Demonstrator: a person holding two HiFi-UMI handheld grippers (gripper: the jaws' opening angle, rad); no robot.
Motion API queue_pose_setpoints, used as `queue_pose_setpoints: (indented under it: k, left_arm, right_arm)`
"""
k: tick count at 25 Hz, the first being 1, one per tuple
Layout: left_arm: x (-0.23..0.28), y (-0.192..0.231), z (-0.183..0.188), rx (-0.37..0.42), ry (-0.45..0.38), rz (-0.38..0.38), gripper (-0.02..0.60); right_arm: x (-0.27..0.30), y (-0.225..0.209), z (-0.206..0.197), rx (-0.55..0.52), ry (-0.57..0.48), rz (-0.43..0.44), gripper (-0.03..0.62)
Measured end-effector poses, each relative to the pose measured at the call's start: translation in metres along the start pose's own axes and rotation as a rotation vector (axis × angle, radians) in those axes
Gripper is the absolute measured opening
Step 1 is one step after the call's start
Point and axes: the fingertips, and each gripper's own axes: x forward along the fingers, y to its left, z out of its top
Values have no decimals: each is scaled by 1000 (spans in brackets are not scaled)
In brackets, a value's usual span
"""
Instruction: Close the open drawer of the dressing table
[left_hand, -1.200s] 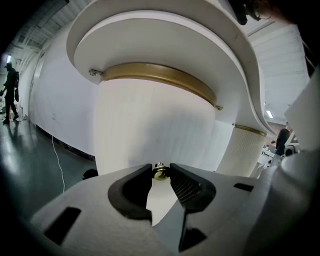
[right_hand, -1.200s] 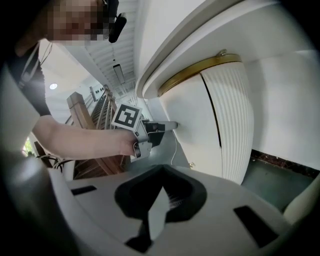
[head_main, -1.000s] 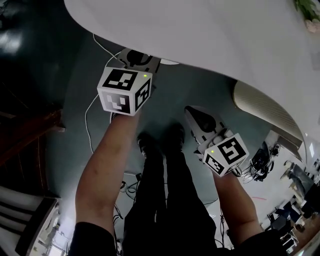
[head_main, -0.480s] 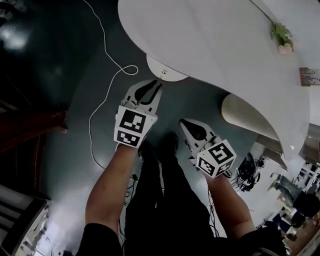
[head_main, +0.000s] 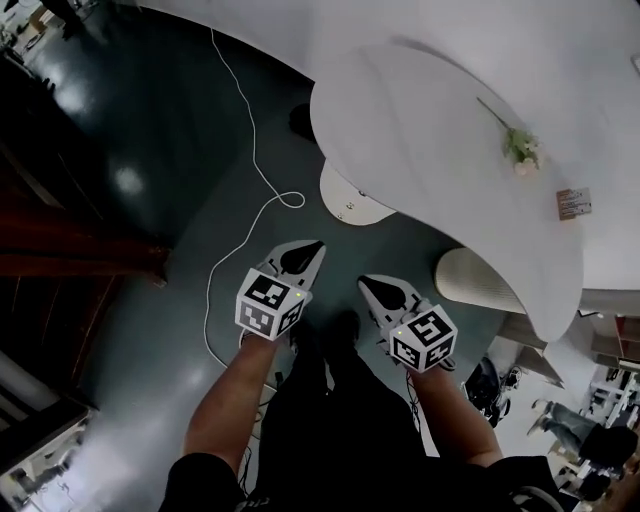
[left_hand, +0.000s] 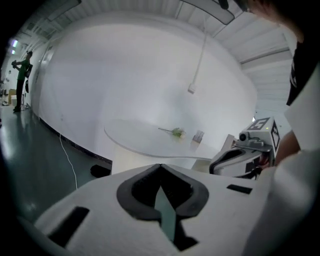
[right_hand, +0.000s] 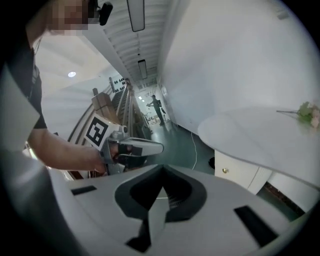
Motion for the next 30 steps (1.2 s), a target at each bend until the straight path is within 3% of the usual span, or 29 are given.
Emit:
queue_pose_setpoints:
  k: [5,10,14,20,25,30]
  left_arm:
    - [-57,-28,53,42,-84,20,0]
    - [-87,-60,94,131,-160,47,0]
    - [-101,-78,112,157,-188,79,0]
    - [-97,-130,133,215,-220,140,2]
    - [-64,-187,147,183,-271,207,2]
    - [-37,-233,156,149,-316,271,2]
  right_arm:
    - [-45,12,49,-45,-62,-60,6]
    - [-79,7,66,-68,-64,-105,6]
    - [-98,14,82,-78,-112,-68,6]
    - [-152,28,94,-174,-197,73,6]
    - [-228,-11,74,-213,-218,110,6]
    - [-289,-65,68,-154,-278,104,5]
